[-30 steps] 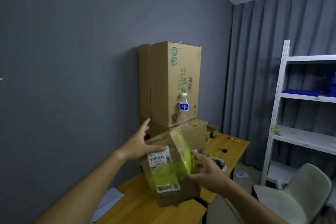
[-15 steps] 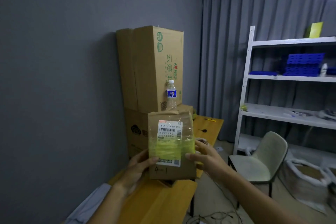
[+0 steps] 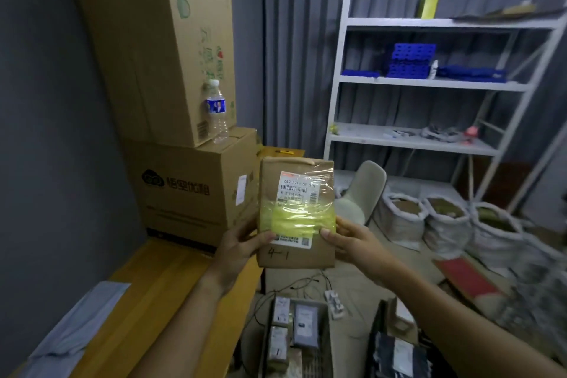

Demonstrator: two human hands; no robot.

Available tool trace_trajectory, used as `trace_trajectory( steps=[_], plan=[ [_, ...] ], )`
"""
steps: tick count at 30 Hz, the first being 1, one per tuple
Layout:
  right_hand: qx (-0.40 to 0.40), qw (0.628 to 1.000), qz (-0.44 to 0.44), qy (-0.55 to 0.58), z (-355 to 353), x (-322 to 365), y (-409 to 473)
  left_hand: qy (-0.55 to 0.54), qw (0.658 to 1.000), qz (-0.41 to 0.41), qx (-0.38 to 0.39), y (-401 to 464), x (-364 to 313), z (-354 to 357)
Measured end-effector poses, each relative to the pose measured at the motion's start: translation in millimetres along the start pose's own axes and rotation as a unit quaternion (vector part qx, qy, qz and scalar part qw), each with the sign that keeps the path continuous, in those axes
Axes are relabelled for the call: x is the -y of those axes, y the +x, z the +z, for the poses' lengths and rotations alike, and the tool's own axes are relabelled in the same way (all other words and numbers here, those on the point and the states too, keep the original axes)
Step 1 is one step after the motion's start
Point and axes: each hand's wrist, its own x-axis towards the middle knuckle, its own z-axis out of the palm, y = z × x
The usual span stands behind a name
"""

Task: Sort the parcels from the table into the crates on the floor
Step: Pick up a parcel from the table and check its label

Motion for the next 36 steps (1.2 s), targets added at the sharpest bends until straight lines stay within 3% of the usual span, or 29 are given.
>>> trace_trajectory(
  steps=[6,19,25,36],
  plan=[
    [-0.096,0.995,0.022,0.024,-92,-23,-48,0.020,0.998,-0.001,0.067,28,26,108],
    [-0.212,0.973,0.094,0.010,-301,-116,-159,-0.008,0.982,-0.135,0.131,52,124,362],
    [-0.225,0.959,0.158,0.061,-345,-184,-166,0.063,0.972,-0.173,0.149,62,174,408],
    [-0.236,0.915,0.304,0.120,-377,-298,-97,0.079,0.938,-0.291,0.168,134,302,421]
  ],
)
